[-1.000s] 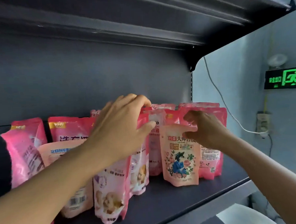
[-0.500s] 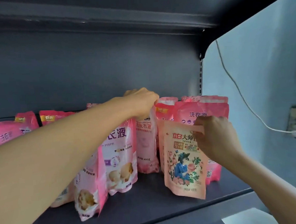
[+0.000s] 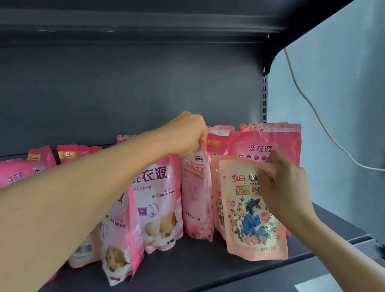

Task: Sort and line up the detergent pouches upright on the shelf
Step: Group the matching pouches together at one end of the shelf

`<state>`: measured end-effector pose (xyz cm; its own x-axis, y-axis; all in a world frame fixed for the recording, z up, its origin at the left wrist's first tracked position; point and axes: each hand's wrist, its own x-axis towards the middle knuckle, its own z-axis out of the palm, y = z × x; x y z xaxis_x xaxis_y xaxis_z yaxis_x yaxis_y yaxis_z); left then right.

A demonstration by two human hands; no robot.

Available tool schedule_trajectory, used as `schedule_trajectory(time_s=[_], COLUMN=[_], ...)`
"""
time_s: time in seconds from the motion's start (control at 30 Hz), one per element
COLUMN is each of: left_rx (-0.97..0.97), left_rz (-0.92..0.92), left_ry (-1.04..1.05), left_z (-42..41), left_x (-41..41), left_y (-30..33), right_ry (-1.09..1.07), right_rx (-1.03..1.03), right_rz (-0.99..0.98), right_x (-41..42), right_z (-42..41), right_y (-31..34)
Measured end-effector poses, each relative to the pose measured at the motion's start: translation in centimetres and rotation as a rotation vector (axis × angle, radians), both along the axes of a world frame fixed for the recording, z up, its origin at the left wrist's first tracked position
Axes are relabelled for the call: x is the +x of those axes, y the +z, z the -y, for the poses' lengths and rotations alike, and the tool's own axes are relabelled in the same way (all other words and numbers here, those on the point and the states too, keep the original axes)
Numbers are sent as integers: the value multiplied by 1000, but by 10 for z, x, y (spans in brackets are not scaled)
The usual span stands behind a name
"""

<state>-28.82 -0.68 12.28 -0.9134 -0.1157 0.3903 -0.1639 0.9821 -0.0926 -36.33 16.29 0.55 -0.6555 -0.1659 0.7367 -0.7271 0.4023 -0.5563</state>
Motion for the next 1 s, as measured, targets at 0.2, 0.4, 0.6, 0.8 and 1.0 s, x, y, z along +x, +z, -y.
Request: schedule_trajectory(time_s=[0.2,0.4,0.6,0.8,1.0], left_rx=[-32,7,16,-5,14], left_rz=[24,-43,-28,-78,-108], left_ry=[-69,-99,-106,-92,-93], left_z=[-17,-30,-33,-30,-33], left_x=[20,47,75,86,90], left_y=[4,0,3,0,-2], right_ry=[43,306,391,329,268], right_rx=[-189,-252,-221,-315,-305], right_rz=[58,316,402,399,338], right_x=[5,14,12,13,14], right_z=[1,-5,-9,18,48], right_y=[-13,-24,-32,-35,-43])
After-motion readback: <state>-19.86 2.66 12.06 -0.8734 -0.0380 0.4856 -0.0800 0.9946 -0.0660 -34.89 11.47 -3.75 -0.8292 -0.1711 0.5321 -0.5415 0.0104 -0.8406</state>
